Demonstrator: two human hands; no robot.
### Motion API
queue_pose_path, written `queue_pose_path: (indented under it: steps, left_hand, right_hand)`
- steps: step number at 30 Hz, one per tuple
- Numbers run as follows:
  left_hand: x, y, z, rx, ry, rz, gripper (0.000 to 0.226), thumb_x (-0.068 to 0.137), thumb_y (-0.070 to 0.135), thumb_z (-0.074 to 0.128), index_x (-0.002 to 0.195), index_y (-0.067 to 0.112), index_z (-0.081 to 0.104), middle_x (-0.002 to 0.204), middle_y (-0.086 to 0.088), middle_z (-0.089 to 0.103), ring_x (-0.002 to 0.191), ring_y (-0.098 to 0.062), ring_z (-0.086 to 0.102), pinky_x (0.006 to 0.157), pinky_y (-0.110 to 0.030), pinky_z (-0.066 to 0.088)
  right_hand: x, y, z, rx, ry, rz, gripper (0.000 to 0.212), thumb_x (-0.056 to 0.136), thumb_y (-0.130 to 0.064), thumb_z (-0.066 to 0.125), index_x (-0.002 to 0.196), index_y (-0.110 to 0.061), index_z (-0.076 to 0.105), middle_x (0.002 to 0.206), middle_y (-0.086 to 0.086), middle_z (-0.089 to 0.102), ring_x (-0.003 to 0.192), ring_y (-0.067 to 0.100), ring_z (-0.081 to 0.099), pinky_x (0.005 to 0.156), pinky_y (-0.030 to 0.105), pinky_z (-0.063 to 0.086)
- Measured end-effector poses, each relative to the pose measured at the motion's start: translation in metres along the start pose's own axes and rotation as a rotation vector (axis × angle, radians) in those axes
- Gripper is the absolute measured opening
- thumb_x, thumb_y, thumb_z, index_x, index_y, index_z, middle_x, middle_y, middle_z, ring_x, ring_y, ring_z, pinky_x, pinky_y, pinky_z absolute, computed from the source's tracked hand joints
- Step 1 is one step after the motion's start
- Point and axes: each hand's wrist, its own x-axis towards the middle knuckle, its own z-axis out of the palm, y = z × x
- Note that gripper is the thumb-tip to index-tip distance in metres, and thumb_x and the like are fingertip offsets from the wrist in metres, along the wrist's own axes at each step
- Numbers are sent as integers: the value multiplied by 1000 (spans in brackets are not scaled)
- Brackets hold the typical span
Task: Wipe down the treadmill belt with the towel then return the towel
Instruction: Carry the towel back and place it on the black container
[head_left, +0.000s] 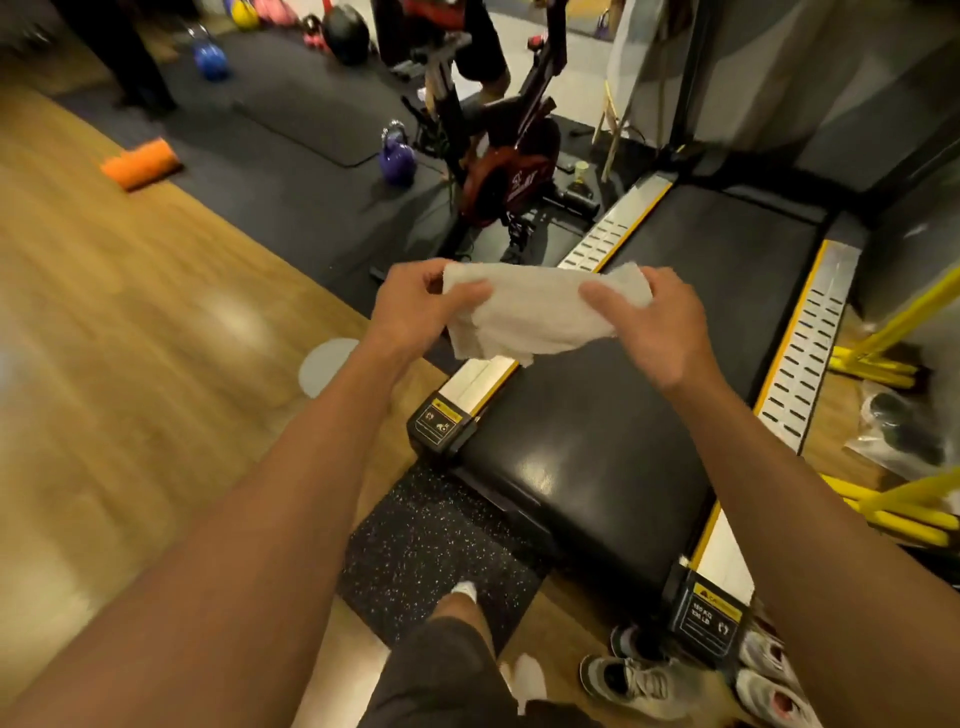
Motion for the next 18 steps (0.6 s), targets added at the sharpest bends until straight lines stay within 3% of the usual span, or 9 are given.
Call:
queue_pose_path:
  steps: [4, 7, 10, 15, 18]
  left_hand:
    - [-17, 35, -41, -21, 133, 56, 28, 86, 40, 64, 106, 20, 67, 101, 3, 69, 93, -16, 64, 85, -42, 55]
    - [-25, 52, -74, -79, 236, 71, 33, 92, 41, 56, 116, 19, 61, 110, 2, 64, 97, -14, 60, 85, -34, 53]
    - [-32, 59, -108, -76, 332, 105, 28, 94, 42, 51, 114, 23, 57, 110, 4, 61, 96, -10, 57, 82, -30, 48]
    - [-48, 49, -177, -39, 460, 125, 27, 94, 40, 52, 112, 20, 58, 106, 5, 62, 95, -10, 59, 83, -33, 51]
    - [-58, 34, -232, -100, 424, 79, 32, 86, 32, 66, 114, 16, 60, 106, 1, 67, 94, -14, 65, 81, -37, 56]
  right_hand:
    - [-2, -57, 5, 347, -82, 55, 30, 81, -37, 72, 100, -18, 59, 100, 5, 68, 89, 21, 67, 75, 38, 56]
    - [1, -92, 22, 439, -118, 34, 31, 83, -29, 71, 107, -17, 56, 105, 4, 65, 93, 20, 65, 76, 39, 55]
    - [-3, -122, 47, 631, -277, 86, 41, 80, -22, 75, 117, -18, 57, 113, 8, 64, 100, 24, 65, 85, 46, 56]
    - [-16, -171, 109, 666, -326, 55, 42, 75, -8, 75, 113, -19, 61, 111, 8, 66, 100, 25, 66, 85, 47, 56]
    - [-29, -204, 152, 702, -286, 59, 30, 77, -3, 73, 101, -20, 65, 101, 5, 71, 92, 23, 69, 82, 42, 57]
